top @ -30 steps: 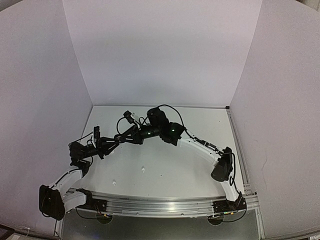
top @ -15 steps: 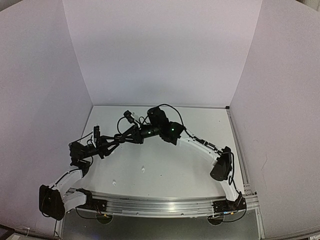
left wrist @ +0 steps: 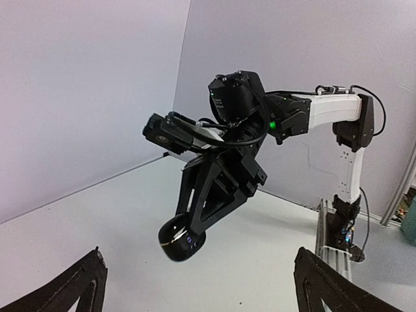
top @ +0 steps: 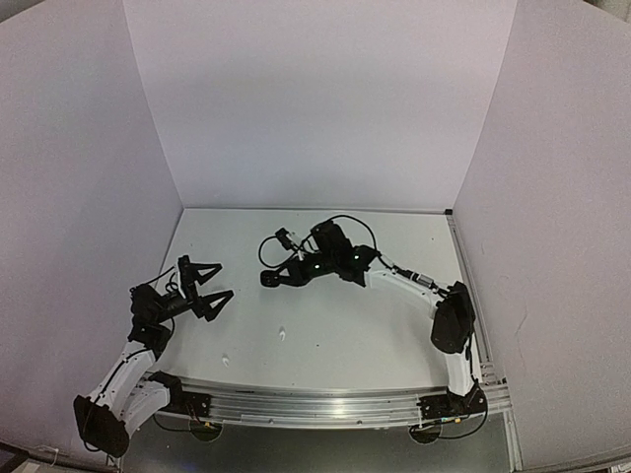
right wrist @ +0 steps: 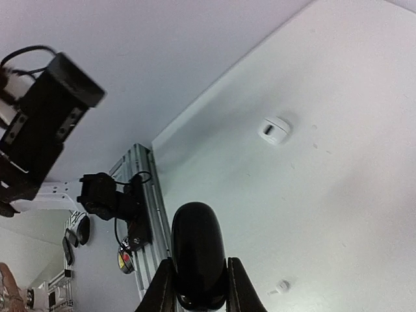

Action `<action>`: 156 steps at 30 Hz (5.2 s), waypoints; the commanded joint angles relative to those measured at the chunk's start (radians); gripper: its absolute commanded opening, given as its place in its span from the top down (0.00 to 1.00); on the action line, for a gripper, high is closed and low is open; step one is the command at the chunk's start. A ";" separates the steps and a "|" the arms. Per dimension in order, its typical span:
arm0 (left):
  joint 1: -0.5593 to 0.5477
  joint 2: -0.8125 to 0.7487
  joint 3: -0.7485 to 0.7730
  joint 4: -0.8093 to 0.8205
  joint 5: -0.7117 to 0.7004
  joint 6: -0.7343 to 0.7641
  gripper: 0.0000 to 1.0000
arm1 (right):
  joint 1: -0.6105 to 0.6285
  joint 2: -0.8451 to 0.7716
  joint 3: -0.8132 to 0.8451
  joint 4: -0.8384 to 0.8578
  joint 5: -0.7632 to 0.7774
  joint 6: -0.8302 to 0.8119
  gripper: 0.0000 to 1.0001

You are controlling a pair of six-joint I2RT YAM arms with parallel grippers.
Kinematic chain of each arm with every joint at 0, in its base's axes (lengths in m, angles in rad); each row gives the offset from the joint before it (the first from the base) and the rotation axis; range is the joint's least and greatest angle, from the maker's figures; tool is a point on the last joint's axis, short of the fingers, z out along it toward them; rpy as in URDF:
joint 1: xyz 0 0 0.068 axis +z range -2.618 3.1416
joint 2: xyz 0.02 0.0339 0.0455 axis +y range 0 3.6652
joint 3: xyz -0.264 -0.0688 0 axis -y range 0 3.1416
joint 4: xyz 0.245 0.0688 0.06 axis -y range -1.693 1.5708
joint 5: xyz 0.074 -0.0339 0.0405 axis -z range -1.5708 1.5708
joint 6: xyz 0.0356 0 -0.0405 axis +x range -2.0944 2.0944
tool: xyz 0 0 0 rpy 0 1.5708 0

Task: Insert the wireless bluetooth earbuds into the charging case
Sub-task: Place the charging case with the earbuds at the center of the board, then pick up the charging case from the center of the board, then pass from the left arm to the right

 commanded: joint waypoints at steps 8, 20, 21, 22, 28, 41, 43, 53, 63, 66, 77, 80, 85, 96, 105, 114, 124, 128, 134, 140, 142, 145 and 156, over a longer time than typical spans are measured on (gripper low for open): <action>-0.002 0.000 0.038 -0.178 -0.080 0.108 0.01 | -0.339 0.005 -0.179 -0.221 -0.062 -0.083 1.00; -0.002 0.135 0.098 -0.184 -0.076 0.140 0.01 | -0.464 0.260 -0.044 -0.378 -0.176 -0.210 1.00; -0.002 0.146 0.102 -0.182 -0.073 0.142 0.01 | -0.468 0.276 -0.035 -0.380 -0.183 -0.212 1.00; -0.002 0.158 0.107 -0.179 -0.069 0.144 0.01 | -0.473 0.290 -0.026 -0.380 -0.187 -0.213 1.00; -0.003 0.209 0.121 -0.146 -0.060 0.145 0.00 | -0.501 0.337 0.000 -0.379 -0.193 -0.209 1.00; -0.003 0.228 0.115 -0.130 -0.060 0.139 0.00 | -0.511 0.344 0.012 -0.393 -0.143 -0.198 0.60; -0.003 0.230 0.116 -0.130 -0.064 0.137 0.00 | -0.511 0.346 0.016 -0.398 -0.134 -0.192 0.56; -0.003 0.240 0.118 -0.127 -0.057 0.136 0.01 | -0.510 0.332 0.048 -0.405 -0.058 -0.176 0.44; -0.002 0.245 0.176 -0.379 -0.112 0.251 0.01 | -0.473 0.260 0.102 -0.428 -0.003 -0.180 0.27; 0.007 0.308 0.320 -0.800 -0.202 0.552 0.00 | -0.440 0.208 0.148 -0.428 0.014 -0.187 0.22; 0.163 0.739 0.729 -1.545 -0.498 1.321 0.00 | -0.290 0.000 0.114 -0.424 0.176 -0.266 0.17; 0.163 0.793 0.713 -1.459 -0.506 1.449 0.00 | -0.265 -0.041 0.070 -0.423 0.188 -0.267 0.17; 0.164 0.871 0.684 -1.332 -0.513 1.609 0.00 | -0.226 -0.109 -0.004 -0.416 0.203 -0.266 0.16; 0.162 1.063 0.738 -1.204 -0.515 1.618 0.03 | -0.162 -0.182 -0.077 -0.377 0.247 -0.212 0.16; 0.160 1.131 0.767 -1.245 -0.522 1.667 0.35 | -0.142 -0.177 -0.054 -0.369 0.241 -0.195 0.16; 0.160 1.124 0.767 -1.298 -0.481 1.732 0.82 | -0.124 -0.187 -0.041 -0.368 0.245 -0.160 0.17; 0.144 0.782 0.825 -1.474 -0.253 1.872 0.84 | -0.048 -0.169 -0.009 -0.231 0.366 0.169 0.21; 0.093 0.572 0.704 -1.287 -0.224 1.886 0.83 | 0.016 -0.114 0.038 -0.109 0.383 0.263 0.24; -0.016 0.347 0.529 -0.982 -0.249 1.823 0.85 | 0.094 -0.008 0.159 -0.010 0.438 0.303 0.32; -0.047 0.294 0.513 -0.986 -0.261 1.810 0.84 | 0.137 0.109 0.264 0.075 0.335 0.326 0.38; -0.047 0.287 0.511 -0.979 -0.263 1.804 0.84 | 0.144 0.146 0.302 0.075 0.308 0.335 0.41; -0.049 0.281 0.504 -0.981 -0.259 1.802 0.84 | 0.153 0.185 0.332 0.075 0.309 0.346 0.43; -0.050 0.289 0.500 -1.005 -0.244 1.820 0.84 | 0.180 0.293 0.428 0.072 0.288 0.345 0.49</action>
